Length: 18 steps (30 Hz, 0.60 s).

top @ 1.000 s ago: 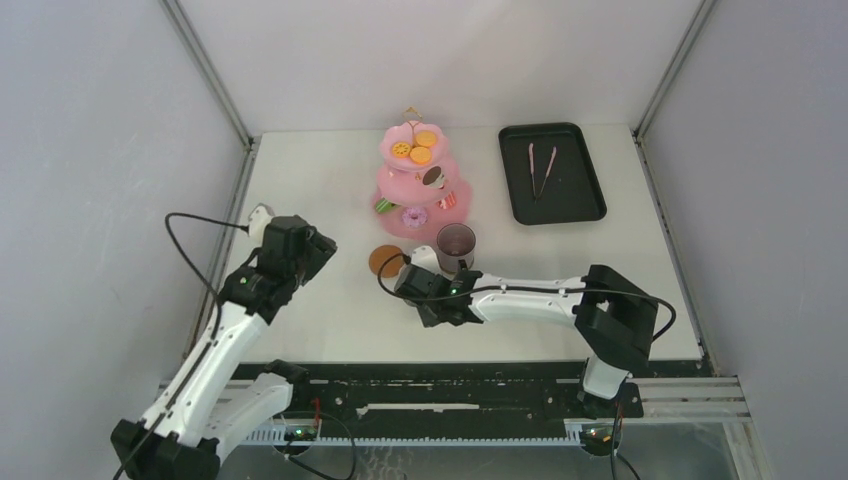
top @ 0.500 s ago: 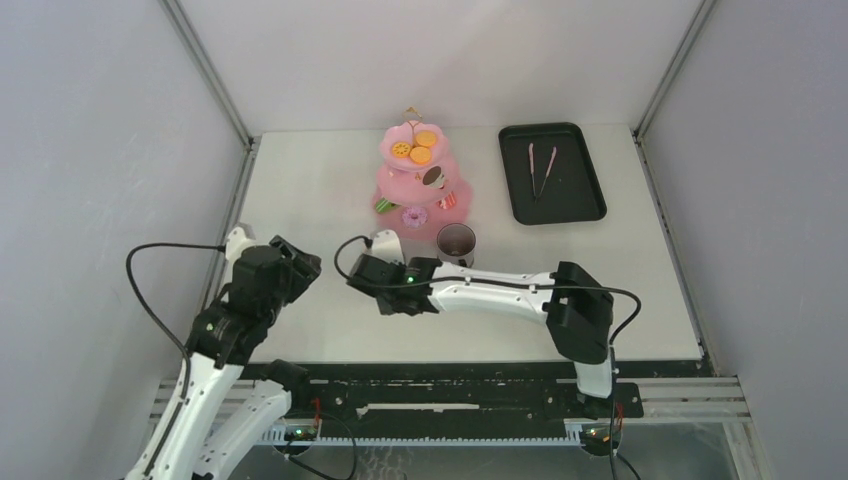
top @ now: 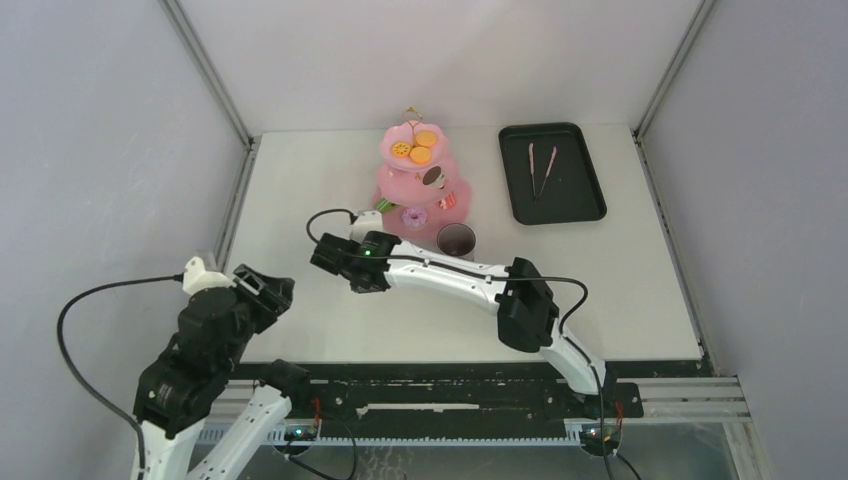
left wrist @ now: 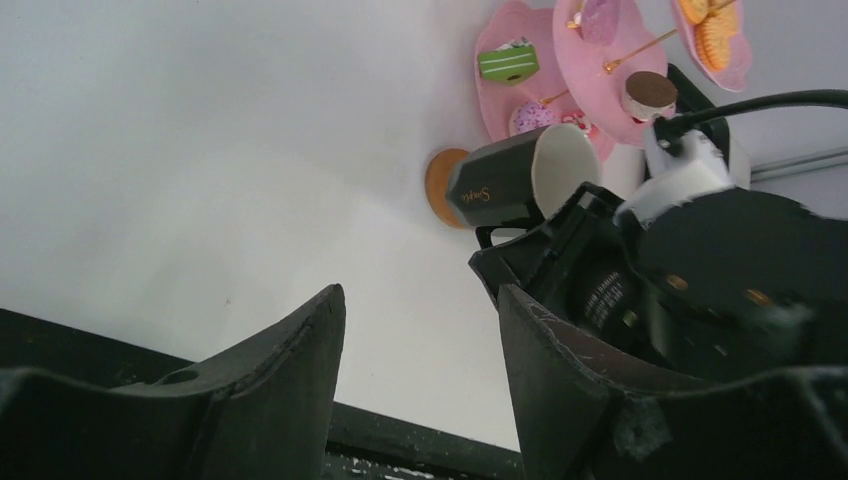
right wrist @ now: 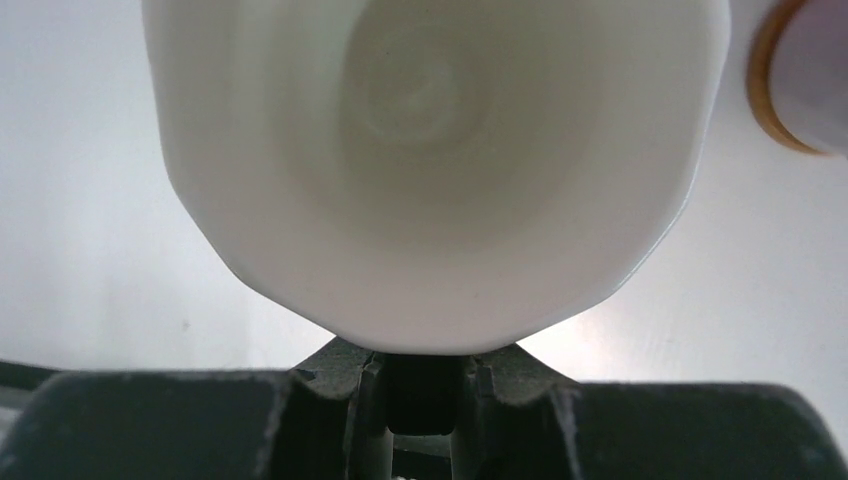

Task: Serve the afternoon tea

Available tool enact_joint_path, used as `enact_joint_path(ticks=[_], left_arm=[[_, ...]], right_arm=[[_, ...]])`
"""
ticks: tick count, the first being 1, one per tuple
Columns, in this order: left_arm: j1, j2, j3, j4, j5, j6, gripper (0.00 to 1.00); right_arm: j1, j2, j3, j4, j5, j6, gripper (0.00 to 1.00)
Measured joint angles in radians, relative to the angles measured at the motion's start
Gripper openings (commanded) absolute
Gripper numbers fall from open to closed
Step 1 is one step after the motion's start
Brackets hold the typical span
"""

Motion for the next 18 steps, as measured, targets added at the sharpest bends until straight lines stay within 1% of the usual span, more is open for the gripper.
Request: enact_joint_path(ticks=[4, 7, 12, 18], left_arm=[[0.000, -0.003, 0.092, -0.076, 0.021, 0.007, 0.62], [0.000, -0.003, 0.176, -0.140, 0.042, 0.009, 0.62], [0.000, -0.005, 0.225, -0.181, 0.057, 0.016, 0.62], [0.000, -0.006, 0.232, -0.201, 0.074, 0.016, 0.62]], right_arm=[[-0.024, 0.007, 0.000, -0.085, 0.001, 0.064, 0.00], [-0.039, 0.007, 0.000, -0.109, 0.007, 0.102, 0.00], [-0.053, 0.009, 0.002, -0.126, 0.012, 0.136, 0.00], [-0.051, 0.024, 0.002, -0.133, 0.012, 0.147, 0.00]])
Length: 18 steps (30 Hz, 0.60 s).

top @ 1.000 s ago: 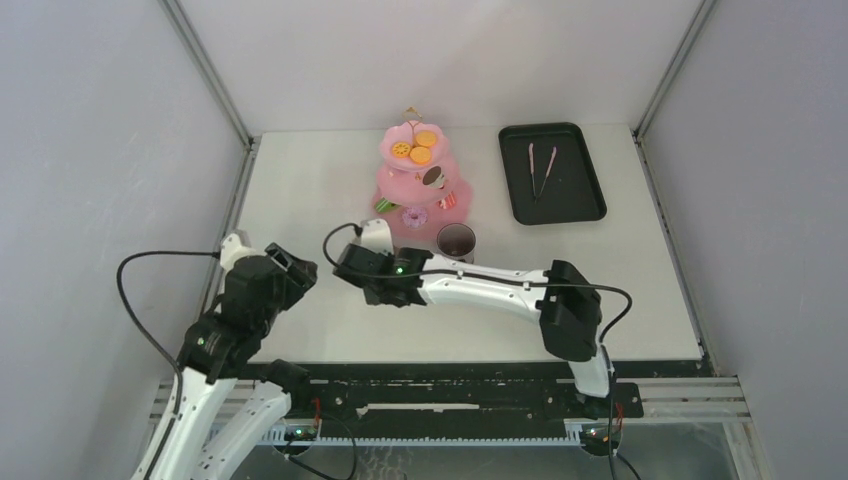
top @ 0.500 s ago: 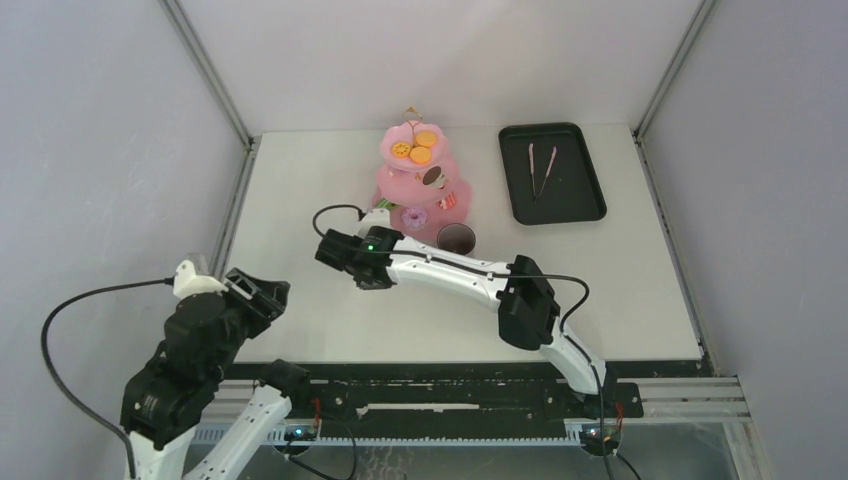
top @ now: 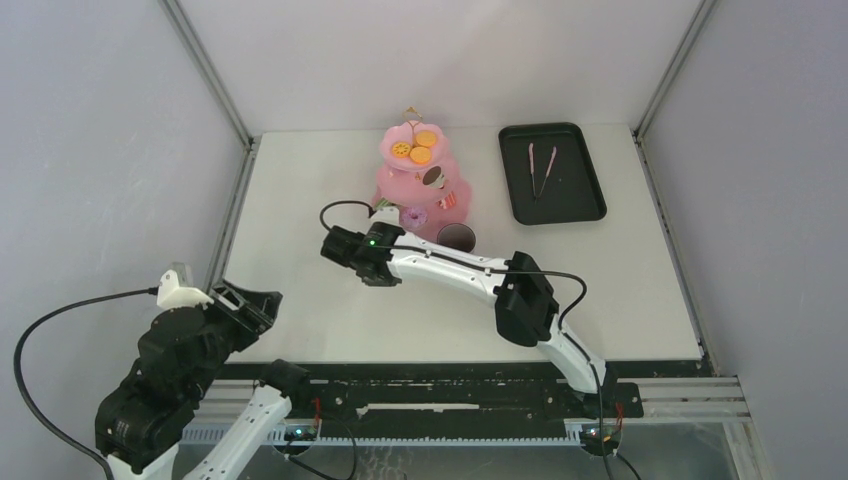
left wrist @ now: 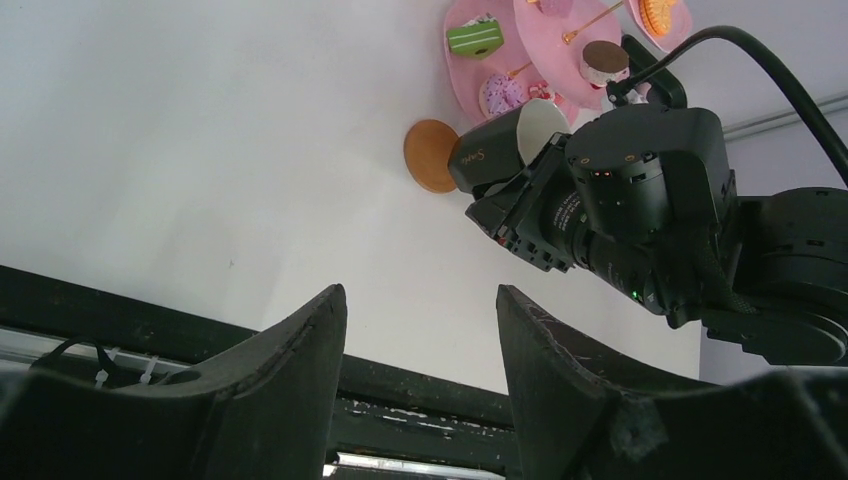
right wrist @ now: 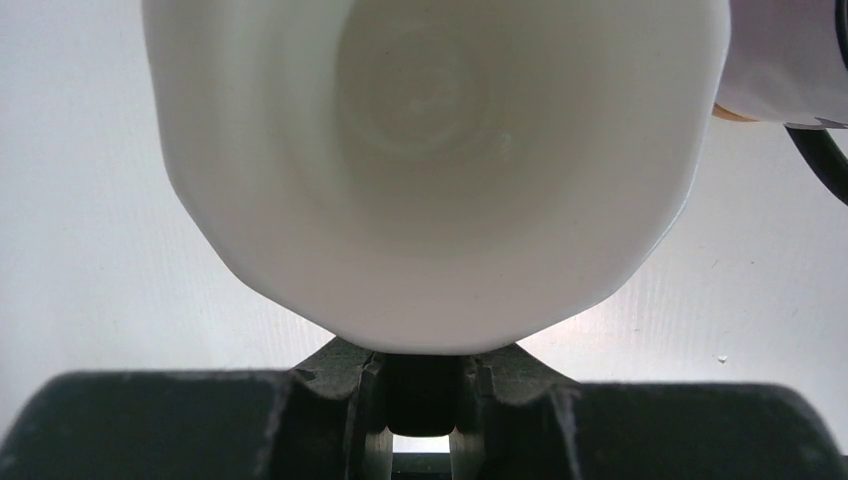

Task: Serve the afternoon tea

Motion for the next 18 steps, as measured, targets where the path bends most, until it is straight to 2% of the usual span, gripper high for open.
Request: enact_joint_path(ticks=[18], left_arm=[[0.000, -0.006, 0.005, -0.011, 0.003, 0.002, 0.61]], right_arm=[[-0.013, 0.031, -0.010, 0.061, 0.014, -0.083, 0.00]])
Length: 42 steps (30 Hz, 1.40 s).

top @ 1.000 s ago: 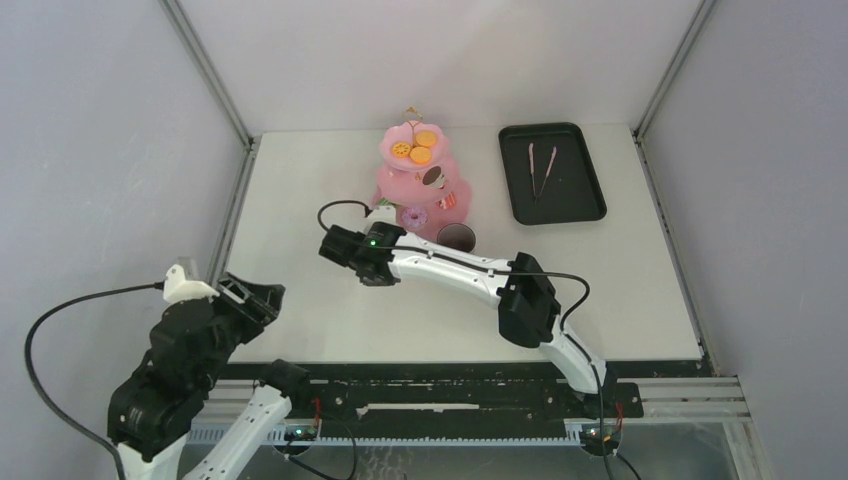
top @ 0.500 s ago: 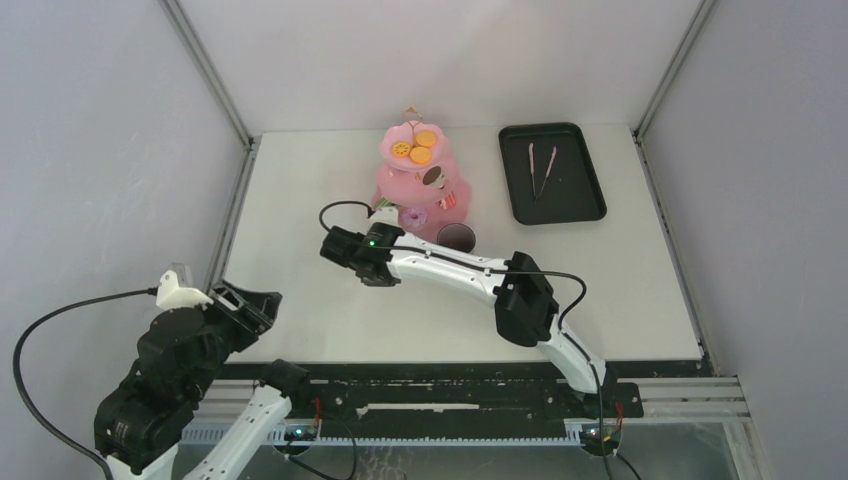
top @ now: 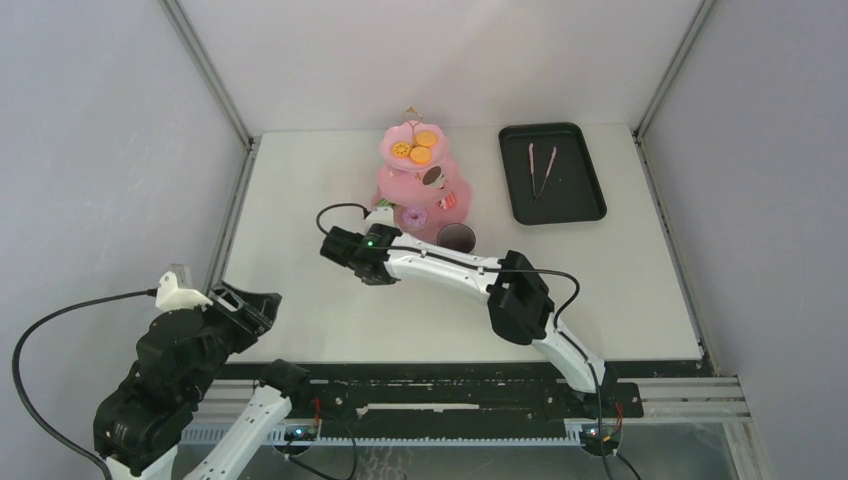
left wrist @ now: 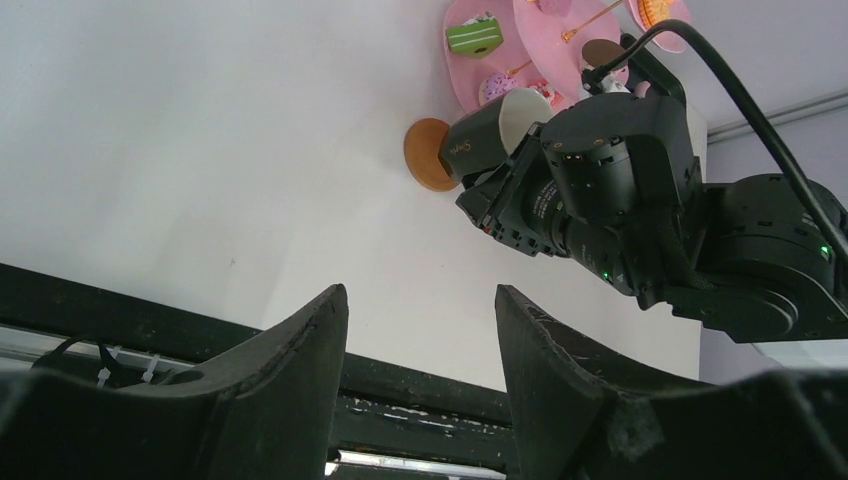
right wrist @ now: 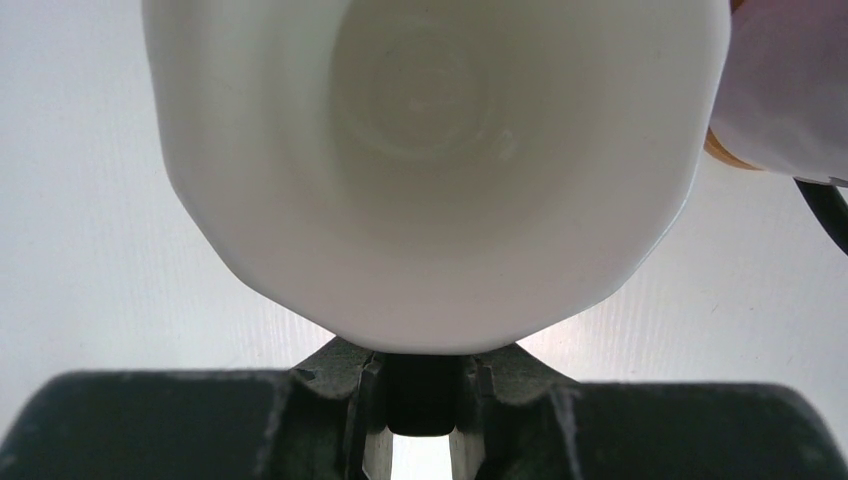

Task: Serve the afternoon tea

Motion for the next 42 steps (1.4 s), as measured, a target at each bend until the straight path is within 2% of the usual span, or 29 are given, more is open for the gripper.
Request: enact_joint_path(ticks=[42], left_arm=[[0.000, -0.013, -0.021, 0.001, -0.005, 0.000, 0.60]], right_arm=[[-0.018, 0.021, -0.107, 0.177, 0.003, -0.075, 0.00]])
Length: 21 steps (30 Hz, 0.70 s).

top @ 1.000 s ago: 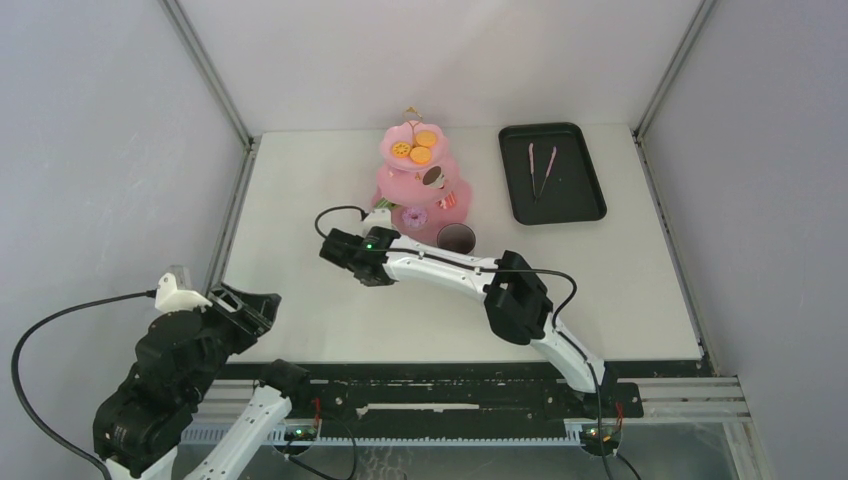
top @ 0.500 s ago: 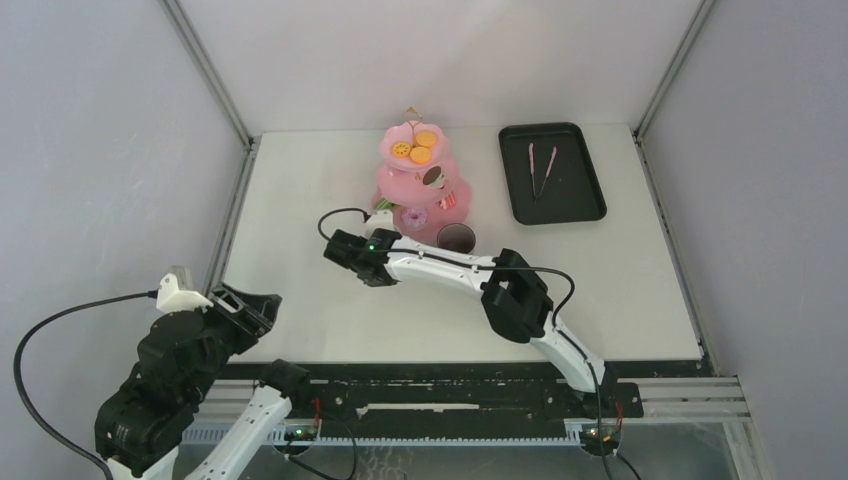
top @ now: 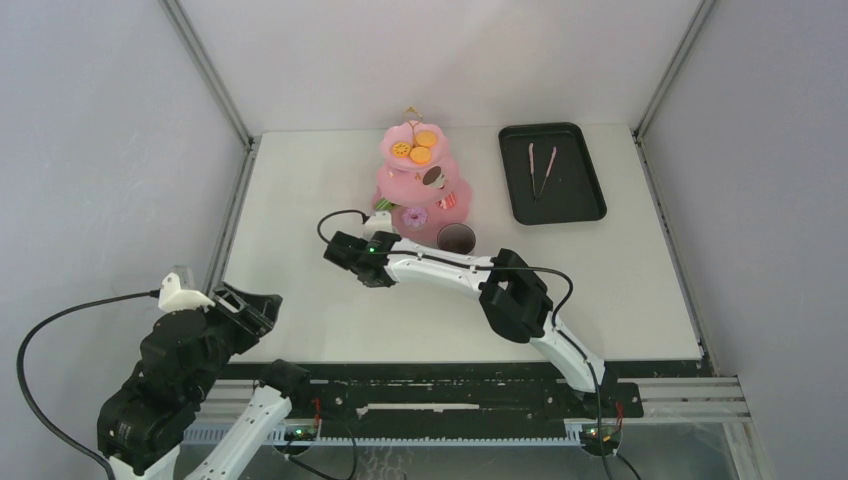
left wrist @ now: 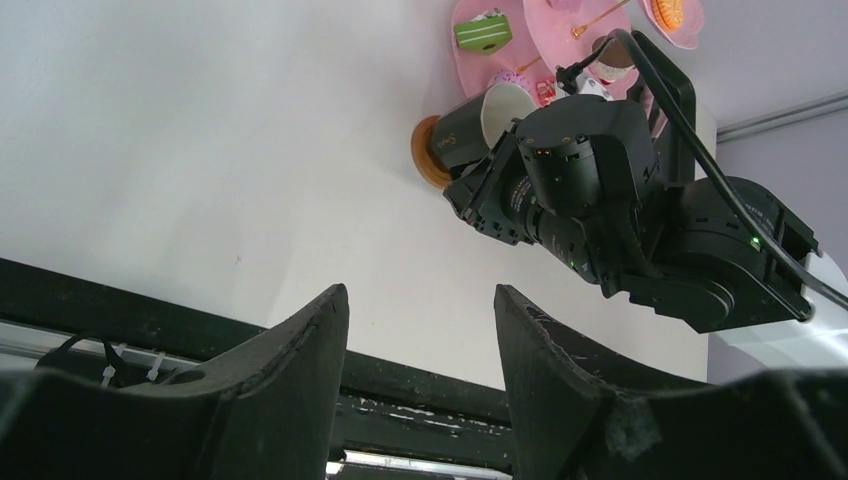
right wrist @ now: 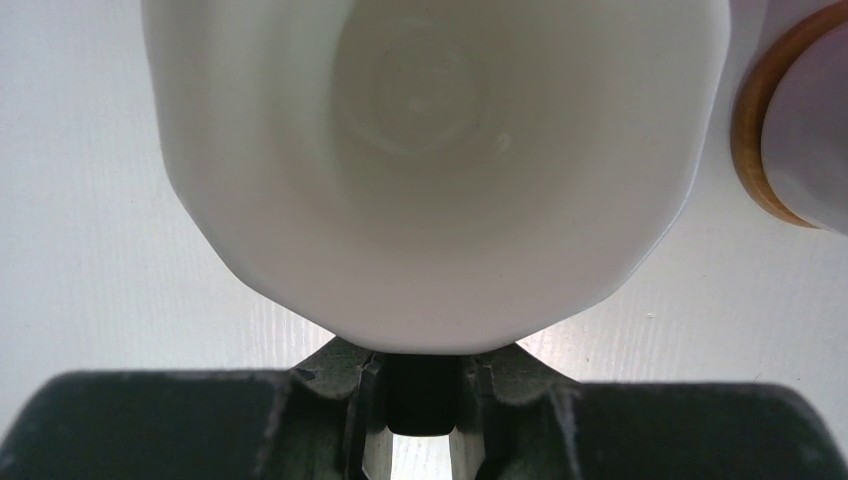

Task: Serve the afternoon tea

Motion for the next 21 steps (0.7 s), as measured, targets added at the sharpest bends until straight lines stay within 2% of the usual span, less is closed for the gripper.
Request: enact_joint_path(ticks=[7, 10, 16, 21], left_arm=[[0.000, 0.000, -0.008, 0.001, 0.000, 0.000, 0.61], [0.000, 0.000, -0.014, 0.005, 0.000, 0.000, 0.62], [0.000, 0.000, -0.026, 0.013, 0.000, -0.002, 0.64], [0.000, 0.000, -0.026, 0.015, 0.000, -0.003, 0.65]], right_arm=[[0.011, 0.000, 0.000, -0.003, 0.003, -0.003, 0.01], [0.012, 0.000, 0.000, -0.009, 0.004, 0.000, 0.11], [0.012, 0.000, -0.010, -0.004, 0.015, 0.001, 0.38], [0.012, 0.000, -0.037, 0.001, 0.008, -0.002, 0.48]])
